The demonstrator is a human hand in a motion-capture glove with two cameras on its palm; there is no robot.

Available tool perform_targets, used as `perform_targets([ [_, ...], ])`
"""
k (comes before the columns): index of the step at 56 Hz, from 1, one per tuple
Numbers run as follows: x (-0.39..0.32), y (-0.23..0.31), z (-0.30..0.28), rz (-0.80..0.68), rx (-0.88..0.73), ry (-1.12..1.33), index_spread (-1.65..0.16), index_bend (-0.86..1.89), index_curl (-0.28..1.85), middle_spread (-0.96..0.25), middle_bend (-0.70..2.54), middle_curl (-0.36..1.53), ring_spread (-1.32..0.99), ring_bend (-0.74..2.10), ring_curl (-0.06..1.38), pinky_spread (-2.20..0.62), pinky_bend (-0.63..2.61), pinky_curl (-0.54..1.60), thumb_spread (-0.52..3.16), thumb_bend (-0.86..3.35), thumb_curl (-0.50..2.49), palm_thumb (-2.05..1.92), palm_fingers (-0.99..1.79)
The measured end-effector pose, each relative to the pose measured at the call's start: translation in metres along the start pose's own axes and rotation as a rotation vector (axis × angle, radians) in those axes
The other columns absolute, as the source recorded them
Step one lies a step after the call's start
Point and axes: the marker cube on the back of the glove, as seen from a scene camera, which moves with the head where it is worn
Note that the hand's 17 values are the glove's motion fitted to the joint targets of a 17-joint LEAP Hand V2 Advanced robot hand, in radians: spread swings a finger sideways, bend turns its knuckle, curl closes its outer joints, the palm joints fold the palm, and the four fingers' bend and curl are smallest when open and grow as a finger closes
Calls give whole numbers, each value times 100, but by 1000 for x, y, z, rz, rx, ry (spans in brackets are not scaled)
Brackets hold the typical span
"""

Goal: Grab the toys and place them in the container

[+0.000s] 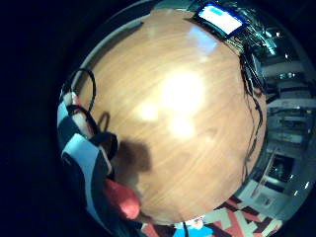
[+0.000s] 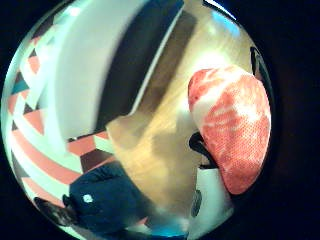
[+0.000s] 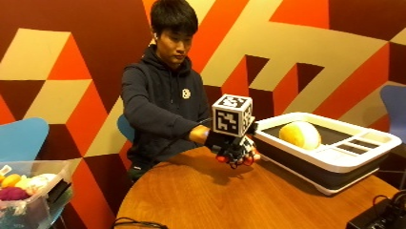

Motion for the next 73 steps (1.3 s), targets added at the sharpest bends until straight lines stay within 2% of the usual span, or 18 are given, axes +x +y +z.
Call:
perform_targets([
  [15,-14,10,-106,13,198,-78,-40,84,86,-25,120,91,-37,143,66,-40,123,64,71,18,97,68,104],
  [26,-41,-4,-155,7,372,-183,-43,88,102,-27,129,97,-36,152,71,-41,129,70,60,18,108,66,97],
  [38,-89,-41,-171,15,574,-413,-46,84,115,-27,131,99,-35,153,72,-41,134,75,54,14,115,60,84],
  [41,-101,-54,-169,2,571,-477,-46,80,117,-26,130,99,-34,151,72,-41,136,76,54,12,116,58,75],
  [47,-131,-75,-157,-34,568,-560,-45,58,119,-25,119,97,-32,150,71,-36,133,75,61,7,113,55,35],
  [49,-147,-82,-150,-48,556,-587,-44,52,118,-25,117,96,-31,151,70,-34,133,74,65,6,112,55,32],
  [52,-159,-96,-140,-74,489,-625,-42,48,115,-23,112,92,-28,139,64,-28,122,68,81,3,105,49,20],
  [53,-160,-101,-137,-83,454,-632,-42,50,114,-21,106,90,-26,133,63,-24,117,67,87,1,102,44,7],
  [54,-161,-105,-133,-91,421,-635,-40,49,112,-20,98,87,-23,121,61,-21,115,67,90,-4,98,37,-17],
  [57,-165,-113,-124,-102,358,-627,-38,46,107,-16,85,81,-19,101,56,-15,111,63,99,-5,90,31,-29],
  [58,-165,-115,-122,-102,353,-619,-37,42,103,-14,73,76,-16,88,51,-13,110,61,99,-10,86,22,-49],
  [60,-166,-116,-120,-97,357,-602,-34,34,98,-11,60,71,-13,73,47,-9,105,57,100,-11,81,14,-58],
  [66,-161,-109,-122,-99,387,-584,-29,18,86,-4,35,60,-7,48,36,-3,89,49,104,-6,69,5,-41],
  [73,-145,-88,-135,-88,423,-561,-24,14,75,-1,20,52,-4,33,31,1,73,43,108,-3,61,3,-25],
])
